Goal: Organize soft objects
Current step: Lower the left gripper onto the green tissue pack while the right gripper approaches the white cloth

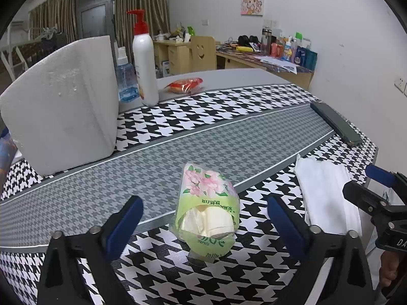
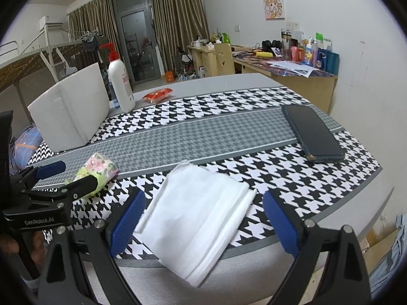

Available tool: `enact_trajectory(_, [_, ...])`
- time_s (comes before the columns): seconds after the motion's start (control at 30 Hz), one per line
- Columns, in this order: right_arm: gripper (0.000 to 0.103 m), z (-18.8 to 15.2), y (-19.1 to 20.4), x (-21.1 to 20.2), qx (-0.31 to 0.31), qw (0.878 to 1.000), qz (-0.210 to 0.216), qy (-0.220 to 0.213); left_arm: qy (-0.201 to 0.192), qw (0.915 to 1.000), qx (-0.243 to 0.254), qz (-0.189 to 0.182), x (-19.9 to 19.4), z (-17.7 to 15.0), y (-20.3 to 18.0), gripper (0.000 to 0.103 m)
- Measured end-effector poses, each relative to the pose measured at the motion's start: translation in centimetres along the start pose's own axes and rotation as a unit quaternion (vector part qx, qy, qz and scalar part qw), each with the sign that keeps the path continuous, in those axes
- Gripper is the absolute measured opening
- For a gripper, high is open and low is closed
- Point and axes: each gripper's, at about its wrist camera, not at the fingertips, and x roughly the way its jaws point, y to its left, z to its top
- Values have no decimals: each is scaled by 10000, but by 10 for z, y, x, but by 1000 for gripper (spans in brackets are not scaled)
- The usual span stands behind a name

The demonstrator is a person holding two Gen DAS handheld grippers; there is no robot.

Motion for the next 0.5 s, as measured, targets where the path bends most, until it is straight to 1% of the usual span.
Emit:
enact_trajectory(0.1, [96,-1,0,4,22,10000,11,59,31,10000,61,25,3,0,-2,93])
enact_trajectory(0.17, [96,-2,-1,5,32,10000,9,75,63,9999,76,-27,5,-1,-3,92])
enact_trajectory(0.23, [96,-1,-2,6,38,10000,12,81,90,9999,83,-53,6,-1,-3,86])
enact_trajectory(0.37, [96,-1,-4,7,51,9999,1,91,207,9997,107,-121,12,-2,-4,79])
enact_trajectory(0.43, [96,-1,-5,9,78,9999,-9,122,236,9996,93,-157,13,-2,-4,71])
enact_trajectory(0.5, [96,-1,-4,11,78,9999,-5,147,299,9993,104,-221,15,-3,-4,68])
